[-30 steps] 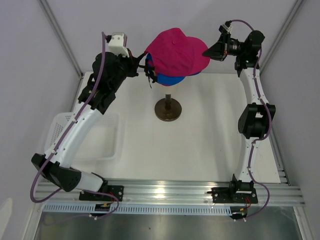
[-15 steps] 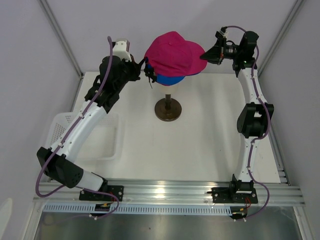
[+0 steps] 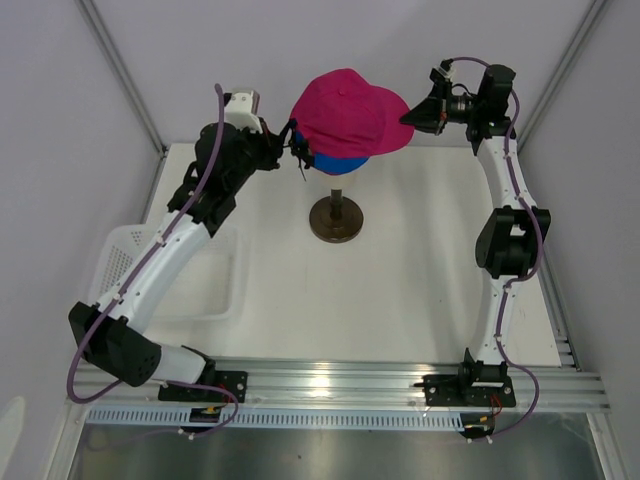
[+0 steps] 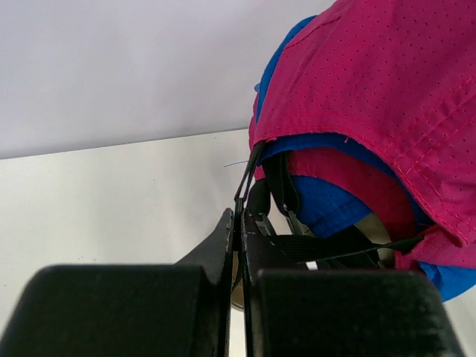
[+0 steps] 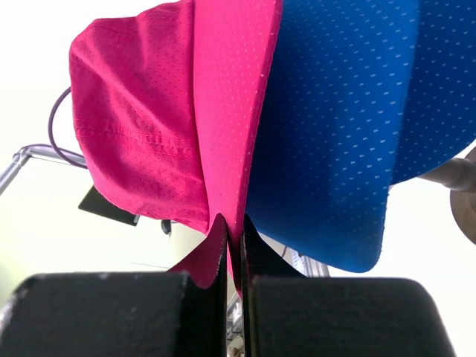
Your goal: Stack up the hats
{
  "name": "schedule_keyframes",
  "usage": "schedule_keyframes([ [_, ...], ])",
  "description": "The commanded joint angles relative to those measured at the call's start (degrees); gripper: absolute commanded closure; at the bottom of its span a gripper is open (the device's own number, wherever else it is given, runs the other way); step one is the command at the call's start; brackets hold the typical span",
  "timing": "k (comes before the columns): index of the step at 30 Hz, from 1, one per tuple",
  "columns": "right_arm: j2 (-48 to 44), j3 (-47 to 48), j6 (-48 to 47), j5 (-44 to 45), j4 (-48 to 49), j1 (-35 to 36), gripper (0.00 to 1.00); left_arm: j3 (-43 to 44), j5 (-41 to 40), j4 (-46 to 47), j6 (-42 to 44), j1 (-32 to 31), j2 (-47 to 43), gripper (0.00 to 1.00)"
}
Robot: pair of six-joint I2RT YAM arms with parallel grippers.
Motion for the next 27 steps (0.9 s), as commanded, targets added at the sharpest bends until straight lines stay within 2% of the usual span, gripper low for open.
schedule_keyframes([
  [1, -0.33, -4.26, 5.59, 3.83, 11.29, -2.59, 1.00, -0.82, 0.28, -11.28, 6.08, 3.00, -1.90, 0.99],
  [4, -1.12, -4.79, 14.37, 2.42, 21.57, -2.41, 1.00, 1.64, 7.05, -13.04, 11.34, 3.88, -2.07, 0.99],
  [10, -0.95, -6.37, 14.67, 3.90, 20.38, -2.59, 1.00, -0.81, 24.52, -12.61, 24.53, 9.42, -1.29, 0.99],
  [12, -0.51, -6.64, 14.58, 4.70, 19.42, -2.59, 1.00, -1.86, 25.25, -12.51, 30.05, 9.42, -0.67, 0.99],
  [14, -0.42, -6.55, 14.50, 5.84, 18.89, -2.68, 1.00, -1.95, 25.09, -12.60, 31.75, 9.42, 0.47, 0.99],
  [17, -0.42, -5.67, 13.27, 7.07, 17.31, -2.68, 1.00, -5.10, 24.56, -7.61, 33.51, 9.51, 0.82, 0.99],
  [19, -0.60, -4.89, 10.73, 7.34, 13.19, -2.59, 1.00, -6.08, 24.29, -4.79, 35.35, 9.51, 1.70, 0.99],
  [20, -0.69, -3.66, 6.45, 7.34, 10.65, -2.50, 1.00, -6.35, 23.42, -4.43, 36.06, 9.51, 3.36, 0.99],
  [24, -0.51, -1.54, -2.88, 7.60, -3.85, -2.68, 1.00, -6.35, 17.45, -3.90, 41.93, 9.51, 6.97, 0.99],
  [27, -0.51, -1.54, -6.93, 8.30, -8.26, -3.03, 1.00, -6.61, 12.98, -3.38, 47.29, 9.59, 8.55, 0.99],
])
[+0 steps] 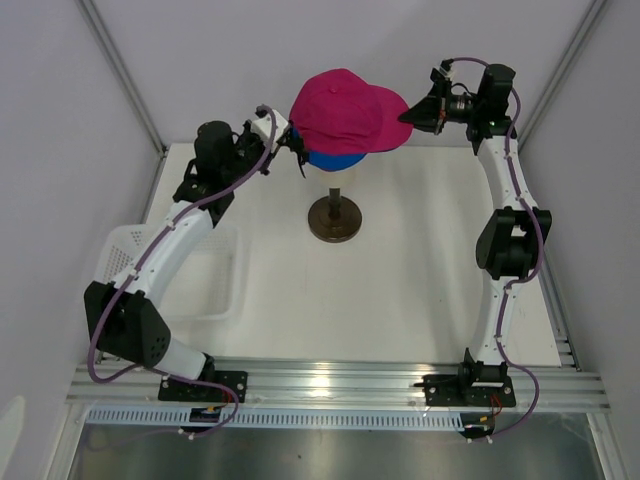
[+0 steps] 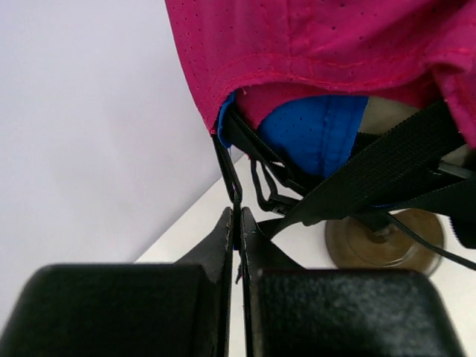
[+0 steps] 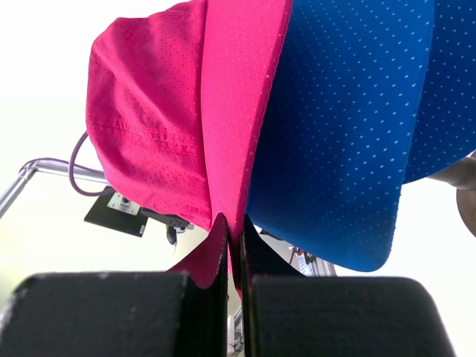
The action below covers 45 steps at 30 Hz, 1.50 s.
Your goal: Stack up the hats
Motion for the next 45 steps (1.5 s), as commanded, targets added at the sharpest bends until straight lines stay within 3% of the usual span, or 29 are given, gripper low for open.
schedule_keyframes([
  [1, 1.13, 0.49, -11.47, 6.58, -11.96, -3.16, 1.00, -3.33, -10.91, -10.52, 10.39, 2.58, 3.82, 0.99],
  [5, 1.48, 1.11, -12.10, 7.10, -13.11, -3.07, 1.00, -2.72, -11.10, -9.03, 11.46, 3.37, 3.91, 0.99],
  [12, -1.06, 2.51, -12.89, 11.83, -17.07, -1.05, 1.00, -0.01, -5.64, -11.31, 1.98, 3.28, -1.01, 0.99],
  [15, -3.79, 1.72, -12.71, 14.83, -17.42, 0.88, 1.00, 2.02, -5.82, -12.46, -2.94, 3.37, -3.73, 0.84],
  [18, -6.25, -0.64, -11.92, 17.20, -17.25, 3.25, 1.00, 1.85, -5.29, -11.58, -6.03, 3.37, -7.51, 0.50],
  [20, -7.31, -3.18, -11.57, 18.44, -17.07, 3.78, 1.00, 1.76, -5.38, -11.23, -7.52, 3.37, -10.05, 0.35],
  [23, -8.54, -5.48, -10.69, 19.85, -16.98, 3.70, 1.00, 1.94, -4.77, -11.49, -8.58, 3.46, -12.43, 0.19],
  [25, -8.98, -6.19, -10.51, 20.38, -16.98, 3.61, 1.00, 1.94, -3.98, -11.84, -8.76, 3.46, -14.89, 0.15],
  [28, -9.07, -6.72, -10.60, 20.11, -16.89, 3.70, 1.00, -0.78, 2.86, -8.44, -4.99, 3.46, -19.46, 0.13],
  [30, -8.89, -6.80, -10.60, 19.76, -16.81, 3.78, 1.00, -7.19, 8.47, -4.65, 1.59, 3.46, -21.75, 0.13],
  [33, -8.98, -6.89, -10.60, 19.41, -16.72, 3.78, 1.00, -11.68, 9.83, 1.16, 9.15, 3.46, -23.17, 0.16],
  [38, -8.89, -6.89, -10.60, 18.97, -16.19, 3.78, 1.00, -4.31, 13.86, -4.63, 14.18, 3.46, -15.36, 0.29],
  [45, -8.28, -6.89, -10.07, 18.80, -15.75, 3.87, 1.00, -1.32, 21.68, 2.84, 11.46, 3.46, -10.26, 0.36],
])
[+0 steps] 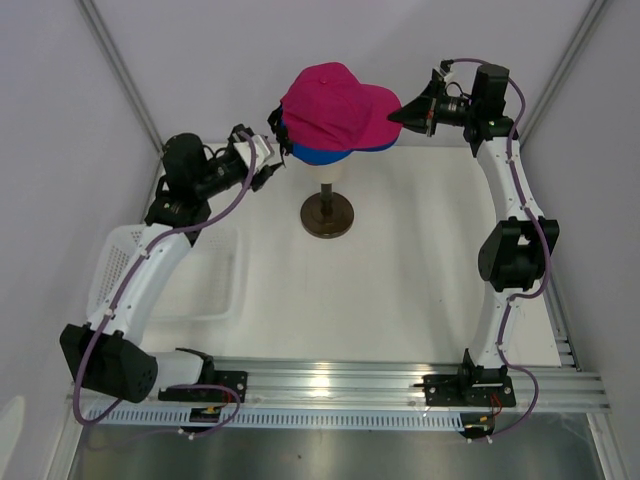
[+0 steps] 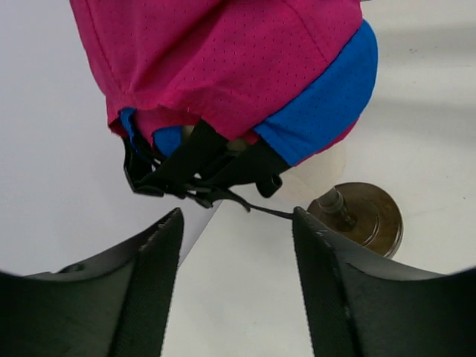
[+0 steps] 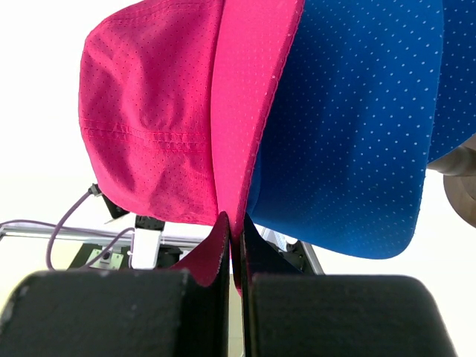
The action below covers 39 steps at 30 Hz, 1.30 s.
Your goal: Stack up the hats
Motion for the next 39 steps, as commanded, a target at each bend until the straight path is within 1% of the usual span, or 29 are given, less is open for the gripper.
schedule_keyframes([
  [1, 0.57, -1.25, -0.22, 4.83, -1.57, 0.48, 1.00, 5.00, 7.31, 5.16, 0.84, 0.11, 1.95, 0.40],
  [3, 0.75, -1.34, -0.04, 4.57, -1.30, 0.49, 1.00, 5.97, 8.19, 6.29, 0.40, -0.06, 2.92, 0.44],
  [4, 0.75, -1.34, 0.14, 4.48, -1.13, 0.40, 1.00, 5.80, 8.45, 8.21, -0.04, -0.15, 2.84, 0.51],
  [5, 0.84, -1.34, 0.14, 4.39, -1.04, 0.57, 1.00, 5.19, 8.63, 9.01, -0.05, -0.24, 2.75, 0.53],
  [7, 0.75, -1.25, 0.22, 4.30, -1.04, 0.57, 1.00, 4.92, 8.81, 10.51, -0.05, -0.33, 2.40, 0.53],
  [14, 1.01, -1.25, 0.49, 4.22, -0.60, 0.84, 1.00, 7.55, 11.00, 8.41, 1.62, -0.33, 4.06, 0.52],
  [18, 0.93, -1.25, 0.49, 4.21, -0.60, 1.01, 1.00, 10.80, 9.87, 4.98, 3.82, -0.59, 7.14, 0.52],
  [24, 1.19, -0.64, 0.93, 4.13, -0.16, 1.28, 1.00, 12.56, 8.46, 4.63, 5.75, -0.76, 9.60, 0.51],
  [26, 1.45, -0.29, 0.75, 4.12, -0.68, 1.28, 1.00, 12.65, 8.98, 2.80, 6.37, -0.85, 9.95, 0.51],
  [32, 1.72, -0.20, 0.58, 4.21, -0.86, 1.54, 1.00, 11.78, 9.60, 3.75, 5.84, -0.85, 11.10, 0.49],
  [34, 1.72, 0.07, 0.58, 4.21, -0.86, 1.54, 1.00, 11.78, 10.03, 3.75, 5.32, -0.85, 11.54, 0.53],
  [35, 1.72, 0.07, 0.66, 4.21, -0.95, 1.63, 1.00, 11.77, 10.30, 5.40, 4.97, -0.85, 11.54, 0.57],
  [36, 1.72, 0.15, 0.58, 4.21, -0.95, 1.63, 1.00, 11.77, 10.65, 5.42, 4.70, -0.94, 11.62, 0.67],
  [38, 1.72, 0.16, 0.58, 4.30, -1.12, 1.63, 1.00, 11.51, 10.65, 5.85, 4.35, -0.94, 11.54, 0.76],
  [39, 1.72, 0.15, 0.49, 4.30, -1.04, 1.71, 1.00, 11.34, 10.91, 5.94, 4.09, -0.94, 11.54, 0.83],
])
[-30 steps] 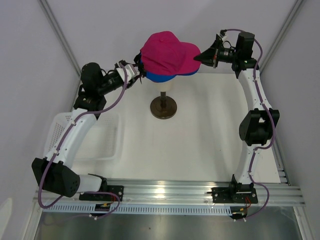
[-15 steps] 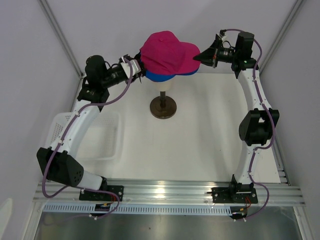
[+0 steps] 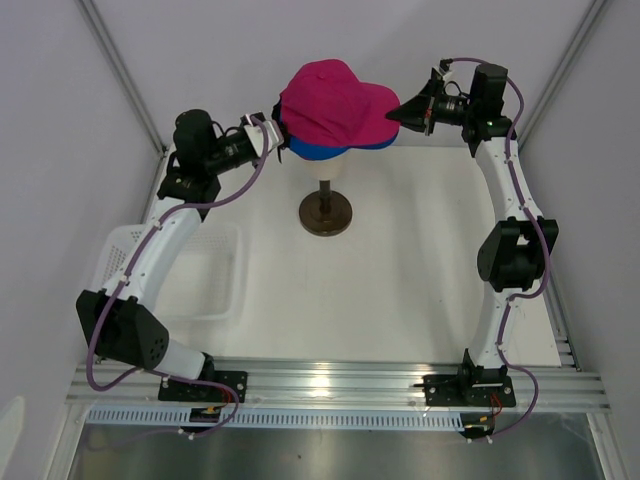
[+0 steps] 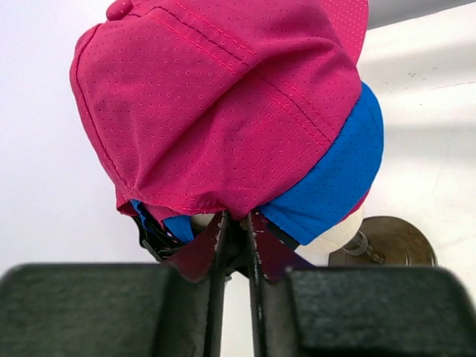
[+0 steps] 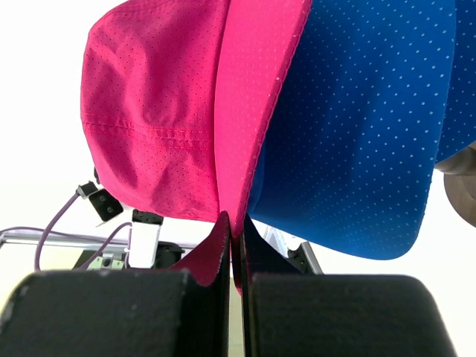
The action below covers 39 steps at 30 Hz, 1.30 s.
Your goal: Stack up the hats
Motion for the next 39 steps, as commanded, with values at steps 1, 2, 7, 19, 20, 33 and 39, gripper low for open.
schedule_keyframes([
  [1, 1.87, 0.15, -0.87, 3.03, -2.35, 1.19, 1.00, 0.82, 2.61, 2.23, 0.24, -0.63, 0.94, 0.86],
  [2, 1.96, 0.15, -0.87, 3.03, -2.35, 1.19, 1.00, 0.47, 2.70, 2.23, 0.24, -0.64, 0.76, 0.90],
  [7, 2.22, 0.07, -1.22, 3.21, -2.88, 1.28, 1.00, -0.94, 3.66, 1.44, -0.11, -0.81, -0.38, 0.99],
  [19, 3.10, -0.99, -1.40, 6.02, -3.93, 1.19, 1.00, -7.88, -2.48, -9.37, 9.29, -2.13, -3.11, 0.99],
  [20, 3.10, -1.25, -1.22, 6.11, -3.84, 1.19, 1.00, -8.49, -2.92, -10.16, 9.90, -2.13, -3.11, 0.99],
  [33, 5.56, -2.04, -3.24, 6.38, -4.99, 1.45, 1.00, -12.63, -5.21, -10.25, 11.23, -2.30, -3.02, 0.99],
  [39, 3.46, -1.60, -2.80, 5.58, -2.00, 1.72, 0.92, -10.52, -6.27, -9.82, 8.95, -3.10, -3.99, 0.99],
])
